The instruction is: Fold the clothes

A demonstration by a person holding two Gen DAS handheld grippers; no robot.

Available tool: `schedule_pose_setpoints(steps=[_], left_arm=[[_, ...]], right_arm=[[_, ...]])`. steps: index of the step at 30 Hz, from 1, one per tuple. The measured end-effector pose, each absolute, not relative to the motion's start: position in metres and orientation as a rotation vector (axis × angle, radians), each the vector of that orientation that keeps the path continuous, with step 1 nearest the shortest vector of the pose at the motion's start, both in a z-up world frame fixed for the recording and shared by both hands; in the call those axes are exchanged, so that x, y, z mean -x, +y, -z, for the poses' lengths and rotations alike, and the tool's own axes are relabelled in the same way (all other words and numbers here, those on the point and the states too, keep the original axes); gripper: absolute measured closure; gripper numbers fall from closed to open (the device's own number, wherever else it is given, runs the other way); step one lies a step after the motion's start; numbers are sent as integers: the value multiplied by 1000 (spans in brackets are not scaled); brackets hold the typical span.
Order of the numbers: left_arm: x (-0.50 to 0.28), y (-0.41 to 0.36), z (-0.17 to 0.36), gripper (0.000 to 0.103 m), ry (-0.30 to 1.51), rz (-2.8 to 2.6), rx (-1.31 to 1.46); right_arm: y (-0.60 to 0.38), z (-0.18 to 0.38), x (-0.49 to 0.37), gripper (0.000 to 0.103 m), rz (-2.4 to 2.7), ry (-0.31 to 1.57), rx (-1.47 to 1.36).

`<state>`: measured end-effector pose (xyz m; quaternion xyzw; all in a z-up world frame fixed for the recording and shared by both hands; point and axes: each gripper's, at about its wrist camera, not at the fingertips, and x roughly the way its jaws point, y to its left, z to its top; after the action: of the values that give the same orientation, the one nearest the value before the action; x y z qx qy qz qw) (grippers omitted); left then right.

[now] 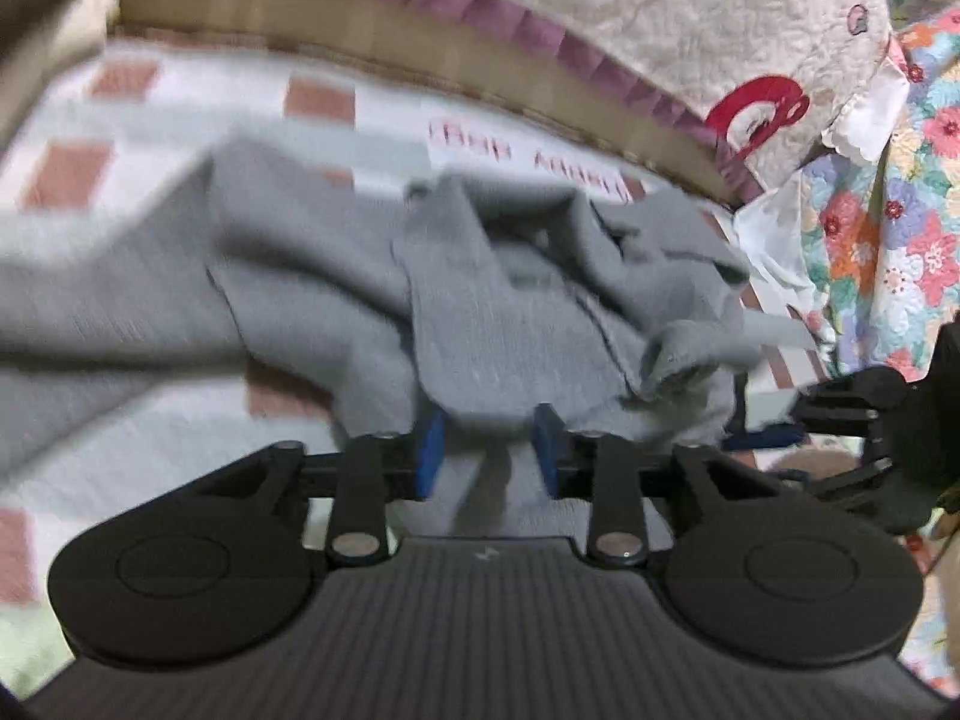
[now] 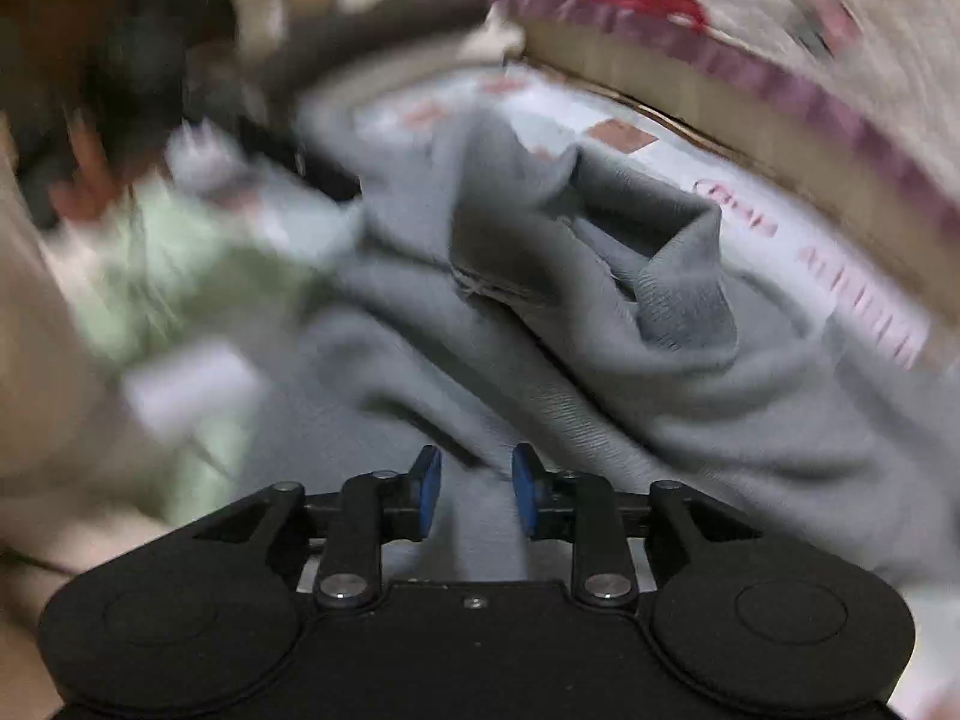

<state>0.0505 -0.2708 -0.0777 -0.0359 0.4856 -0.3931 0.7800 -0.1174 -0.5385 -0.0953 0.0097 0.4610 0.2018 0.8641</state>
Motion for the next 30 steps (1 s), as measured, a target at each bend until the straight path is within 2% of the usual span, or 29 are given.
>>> schedule_pose_setpoints(steps=[4, 7, 9, 13, 16, 18, 19, 20, 21, 27, 30], left_arm=[[-74, -301, 76, 68, 1031, 917, 93], [-92, -325, 76, 60, 1021, 973, 109], [-105, -341, 76, 50, 1014, 1010, 120], [-111, -370, 93, 49, 1110, 1099, 218], [-97, -378, 105, 44, 1111, 1132, 222], [-84, -383, 110, 53, 1083, 1131, 152], [-76, -386, 108, 65, 1036, 1116, 66], [-68, -387, 104, 93, 979, 1094, -10], [-61, -385, 98, 100, 919, 1087, -56], [-48, -370, 39, 101, 657, 1059, -72], [-26, -372, 31, 101, 601, 1147, -124]], right_arm=[[-579, 74, 130, 69, -300, 882, -254], [-594, 51, 121, 67, -189, 760, -319], [-596, 39, 104, 63, -152, 704, -375], [-576, 32, 82, 57, -31, 747, -365], [-576, 45, 82, 52, 26, 801, -474], [-590, 57, 81, 52, 37, 813, -601], [-597, 64, 82, 51, 41, 813, -670], [-604, 67, 82, 50, 47, 811, -725], [-609, 70, 82, 48, 52, 808, -762], [-626, 70, 84, 46, 54, 753, -830], [-637, 82, 89, 42, 28, 738, -950]])
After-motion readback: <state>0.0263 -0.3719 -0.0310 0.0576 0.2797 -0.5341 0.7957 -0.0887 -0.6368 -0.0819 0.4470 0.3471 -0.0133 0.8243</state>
